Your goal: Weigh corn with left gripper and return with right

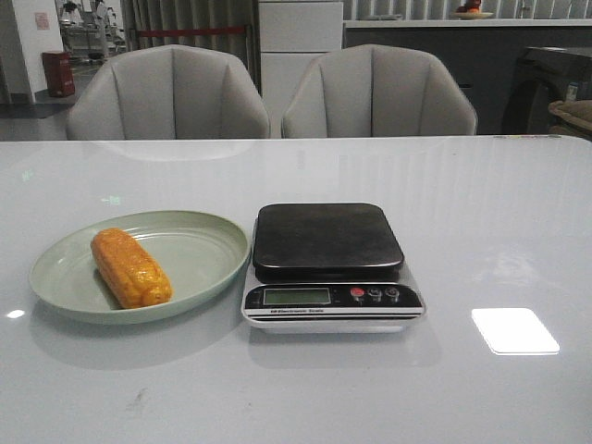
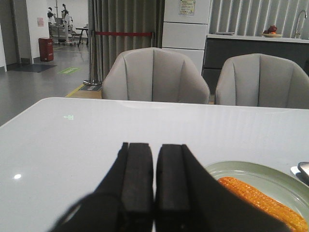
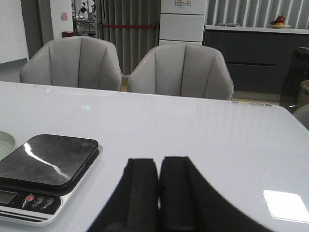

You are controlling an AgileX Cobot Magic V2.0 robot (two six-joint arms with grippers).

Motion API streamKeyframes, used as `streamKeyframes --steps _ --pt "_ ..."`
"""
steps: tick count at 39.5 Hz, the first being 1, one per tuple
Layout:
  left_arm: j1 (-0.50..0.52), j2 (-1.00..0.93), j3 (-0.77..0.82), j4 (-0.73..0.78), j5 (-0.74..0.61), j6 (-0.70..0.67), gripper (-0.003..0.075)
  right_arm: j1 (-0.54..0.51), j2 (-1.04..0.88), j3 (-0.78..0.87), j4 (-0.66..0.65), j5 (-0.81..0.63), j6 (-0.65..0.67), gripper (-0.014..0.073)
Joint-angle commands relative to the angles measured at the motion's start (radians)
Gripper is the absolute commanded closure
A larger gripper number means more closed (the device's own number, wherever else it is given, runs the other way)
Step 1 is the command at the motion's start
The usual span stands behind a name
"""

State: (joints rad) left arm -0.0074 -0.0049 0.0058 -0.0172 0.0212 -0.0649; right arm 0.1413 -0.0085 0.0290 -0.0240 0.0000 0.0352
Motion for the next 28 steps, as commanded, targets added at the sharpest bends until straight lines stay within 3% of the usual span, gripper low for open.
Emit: streamKeyframes --steps 1,28 --pt "0.002 -0.022 0.032 -0.001 -0.084 -0.002 0.0607 -0.006 -0.019 0.007 -0.012 -0.077 -0.001 0.0438" --pt "0.002 -0.022 0.032 -0.001 -0.084 -0.002 0.0607 -0.006 -0.019 0.007 -0.012 -0.062 -0.001 0.0438"
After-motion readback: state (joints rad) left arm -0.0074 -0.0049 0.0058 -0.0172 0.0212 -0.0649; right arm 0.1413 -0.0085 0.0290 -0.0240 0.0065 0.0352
